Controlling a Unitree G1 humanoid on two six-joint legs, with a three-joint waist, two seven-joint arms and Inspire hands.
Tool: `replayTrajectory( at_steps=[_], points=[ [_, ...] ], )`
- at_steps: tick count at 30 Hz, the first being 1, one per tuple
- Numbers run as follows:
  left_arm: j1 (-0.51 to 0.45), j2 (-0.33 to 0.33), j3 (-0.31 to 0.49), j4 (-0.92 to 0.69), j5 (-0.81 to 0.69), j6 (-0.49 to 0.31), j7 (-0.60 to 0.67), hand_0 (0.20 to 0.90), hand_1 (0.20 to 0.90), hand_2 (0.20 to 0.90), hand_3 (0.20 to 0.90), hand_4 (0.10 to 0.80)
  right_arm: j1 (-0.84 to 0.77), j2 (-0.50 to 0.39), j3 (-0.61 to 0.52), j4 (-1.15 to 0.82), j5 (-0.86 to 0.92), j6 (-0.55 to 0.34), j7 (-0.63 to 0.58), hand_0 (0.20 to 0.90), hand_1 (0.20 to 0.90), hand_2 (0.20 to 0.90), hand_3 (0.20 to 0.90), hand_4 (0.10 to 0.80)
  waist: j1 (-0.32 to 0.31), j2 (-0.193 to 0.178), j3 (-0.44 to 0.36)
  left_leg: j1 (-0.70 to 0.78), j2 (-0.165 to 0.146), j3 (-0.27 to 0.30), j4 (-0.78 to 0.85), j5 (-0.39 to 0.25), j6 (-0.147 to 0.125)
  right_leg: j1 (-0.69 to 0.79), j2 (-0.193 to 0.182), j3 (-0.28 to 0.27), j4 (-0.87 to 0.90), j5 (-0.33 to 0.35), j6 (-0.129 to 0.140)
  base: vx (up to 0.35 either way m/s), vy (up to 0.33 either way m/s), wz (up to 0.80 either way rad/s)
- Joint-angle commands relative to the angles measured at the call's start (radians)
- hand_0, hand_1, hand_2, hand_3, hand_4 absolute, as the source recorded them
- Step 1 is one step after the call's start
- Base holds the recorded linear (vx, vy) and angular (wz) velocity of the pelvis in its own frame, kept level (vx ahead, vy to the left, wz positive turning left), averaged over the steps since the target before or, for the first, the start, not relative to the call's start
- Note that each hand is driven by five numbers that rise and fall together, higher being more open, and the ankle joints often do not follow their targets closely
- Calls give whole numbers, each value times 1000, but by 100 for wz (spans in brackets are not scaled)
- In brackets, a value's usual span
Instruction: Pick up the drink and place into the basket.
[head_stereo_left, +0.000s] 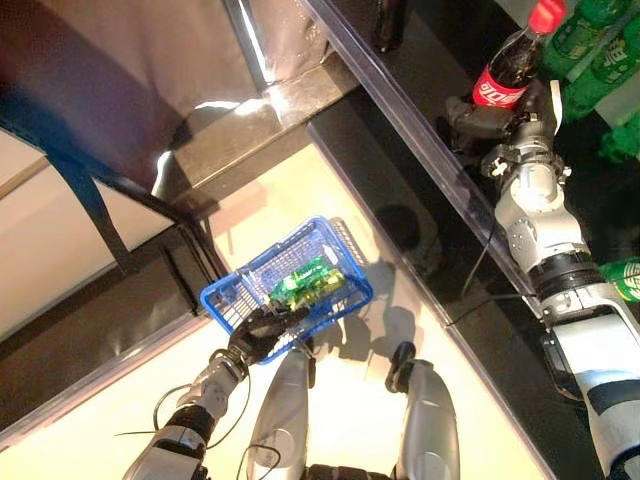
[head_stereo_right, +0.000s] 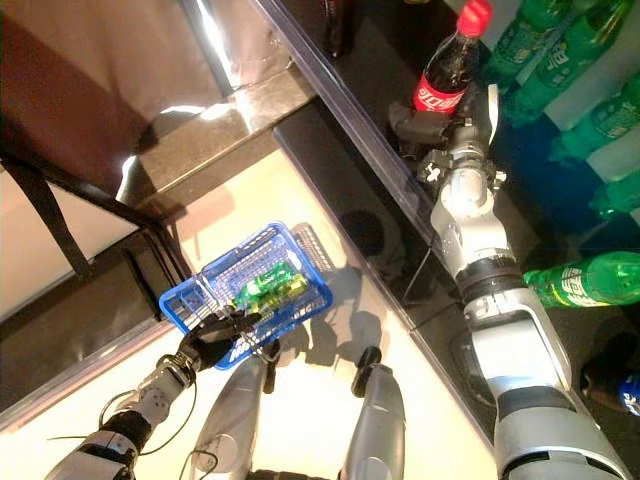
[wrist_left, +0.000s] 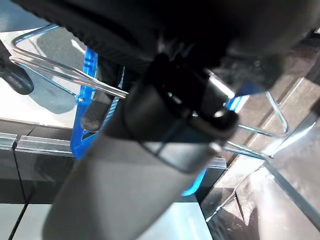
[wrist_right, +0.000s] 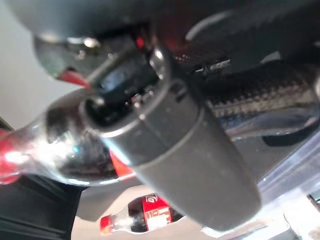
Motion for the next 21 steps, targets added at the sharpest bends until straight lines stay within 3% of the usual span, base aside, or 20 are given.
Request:
replayTrajectory(
  at_steps=[1,9,16,17,18,19,20,21],
  points=[
    [172,102,-91,-69,24,46,-60,300,300,300,200,100,-164,-109,14,-33,-43,-70,-24,900,900,900,900,800,50,-7,-18,-16,5,-58,1,8,30,61,-63,12,-109,110,74,0,0,0],
    [160,106,-96,-68,19,51,-55,300,300,300,200,100,-202,-101,34,-13,-23,-58,-32,900,900,900,900,800,57,-12,-17,-20,5,-60,-6,9,31,58,-62,6,-117,112,75,-1,-1,2],
    [161,109,-96,-71,19,48,-58,300,300,300,200,100,-203,-84,13,8,97,-64,3,900,900,900,900,800,63,-13,-14,-22,6,-61,-7,8,31,56,-66,0,-117,114,75,0,0,0],
    [159,108,-96,-72,18,49,-56,300,300,300,200,100,-203,-82,9,10,110,-63,8,858,858,858,851,751,64,-13,-14,-22,5,-61,-8,8,32,55,-66,0,-117,114,75,0,0,0],
    [159,108,-96,-74,20,50,-55,300,300,300,200,100,-199,-78,2,13,136,-63,20,775,775,775,755,655,64,-12,-14,-23,4,-61,-8,7,32,53,-67,-1,-115,114,76,0,0,0],
    [160,108,-99,-74,20,50,-56,300,300,300,200,100,-195,-75,-4,16,187,-70,34,573,573,573,518,418,66,-11,-14,-22,4,-61,-10,8,32,55,-68,-3,-117,115,76,0,0,0],
    [161,109,-100,-72,20,50,-59,300,300,300,200,100,-190,-68,-15,20,234,-76,51,300,300,300,200,100,66,-10,-14,-22,3,-60,-11,7,32,55,-69,-3,-117,114,76,0,0,0],
    [161,109,-101,-71,18,49,-60,300,300,300,200,100,-186,-62,-27,24,255,-81,63,300,300,300,200,100,66,-9,-15,-20,3,-60,-14,8,33,55,-69,-4,-118,115,77,14,11,4]
  ],
)
